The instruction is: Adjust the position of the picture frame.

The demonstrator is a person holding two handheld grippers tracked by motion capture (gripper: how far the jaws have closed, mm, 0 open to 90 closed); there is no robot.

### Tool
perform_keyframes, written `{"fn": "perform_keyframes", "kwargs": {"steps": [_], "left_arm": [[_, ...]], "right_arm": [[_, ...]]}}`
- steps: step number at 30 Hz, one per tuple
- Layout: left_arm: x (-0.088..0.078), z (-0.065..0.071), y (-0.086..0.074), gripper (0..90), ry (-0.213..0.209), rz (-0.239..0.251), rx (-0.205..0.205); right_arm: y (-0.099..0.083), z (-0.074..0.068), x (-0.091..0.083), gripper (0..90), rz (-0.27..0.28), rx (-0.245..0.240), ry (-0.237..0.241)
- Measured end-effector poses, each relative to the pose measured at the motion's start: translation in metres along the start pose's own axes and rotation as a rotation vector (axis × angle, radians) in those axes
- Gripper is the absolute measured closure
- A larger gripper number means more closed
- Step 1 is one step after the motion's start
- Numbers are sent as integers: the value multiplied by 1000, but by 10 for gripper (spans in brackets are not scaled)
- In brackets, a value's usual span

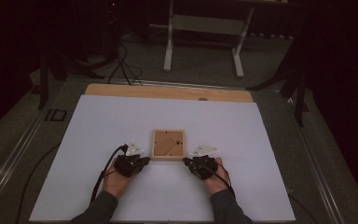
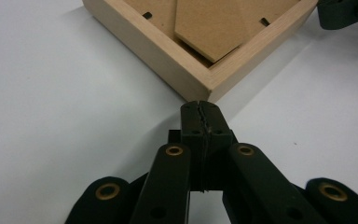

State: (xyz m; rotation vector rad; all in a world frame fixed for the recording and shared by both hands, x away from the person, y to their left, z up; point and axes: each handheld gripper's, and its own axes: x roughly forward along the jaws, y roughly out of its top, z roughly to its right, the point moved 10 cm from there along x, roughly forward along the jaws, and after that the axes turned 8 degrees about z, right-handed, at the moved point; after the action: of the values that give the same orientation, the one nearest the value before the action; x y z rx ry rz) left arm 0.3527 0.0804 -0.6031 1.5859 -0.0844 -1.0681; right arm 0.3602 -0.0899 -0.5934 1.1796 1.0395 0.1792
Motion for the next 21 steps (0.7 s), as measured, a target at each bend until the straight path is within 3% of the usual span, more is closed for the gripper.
{"fn": "perform_keyframes", "kwargs": {"steps": [13, 21], "left_arm": [[0, 5, 2, 895, -14, 2, 15], [3, 3, 2, 879, 7, 6, 10]], "right_arm": [[1, -2, 3, 897, 7, -1, 6], [4, 0, 1, 896, 23, 5, 3]]}}
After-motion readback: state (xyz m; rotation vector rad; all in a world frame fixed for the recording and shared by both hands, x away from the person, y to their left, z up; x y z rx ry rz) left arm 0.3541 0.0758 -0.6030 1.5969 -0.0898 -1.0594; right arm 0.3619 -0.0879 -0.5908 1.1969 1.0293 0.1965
